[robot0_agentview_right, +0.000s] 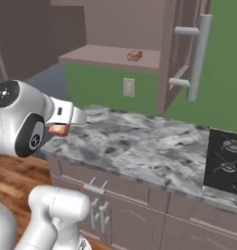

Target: Pick up the bar soap and bar soap from the sink, and place them back in the cabinet, and close the cabinet doors.

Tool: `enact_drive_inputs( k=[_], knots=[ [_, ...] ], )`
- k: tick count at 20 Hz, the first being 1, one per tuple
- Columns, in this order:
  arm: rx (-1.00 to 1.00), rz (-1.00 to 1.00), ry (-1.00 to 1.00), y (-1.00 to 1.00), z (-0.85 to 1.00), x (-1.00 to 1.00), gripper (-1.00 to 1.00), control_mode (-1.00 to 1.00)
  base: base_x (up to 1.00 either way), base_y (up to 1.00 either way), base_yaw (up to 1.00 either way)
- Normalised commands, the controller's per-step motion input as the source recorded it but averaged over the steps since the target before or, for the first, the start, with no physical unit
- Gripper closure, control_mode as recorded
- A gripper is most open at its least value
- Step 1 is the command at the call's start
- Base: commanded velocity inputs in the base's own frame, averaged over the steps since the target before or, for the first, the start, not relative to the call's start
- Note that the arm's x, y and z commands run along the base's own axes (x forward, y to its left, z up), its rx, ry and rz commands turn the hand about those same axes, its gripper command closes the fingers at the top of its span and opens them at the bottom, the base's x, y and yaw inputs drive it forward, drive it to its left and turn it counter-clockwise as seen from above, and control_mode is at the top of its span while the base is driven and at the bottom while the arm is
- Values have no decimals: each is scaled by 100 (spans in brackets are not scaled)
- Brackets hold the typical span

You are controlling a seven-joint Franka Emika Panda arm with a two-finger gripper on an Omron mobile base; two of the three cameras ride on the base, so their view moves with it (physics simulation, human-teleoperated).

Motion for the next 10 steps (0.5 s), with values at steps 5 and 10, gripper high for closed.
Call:
enact_drive_inputs(
  k=[5,10],
  knots=[
    [0,0,0,0,0,0,100,100,46,14,-41],
    [0,0,0,0,0,0,100,100,27,37,-31]
  ],
)
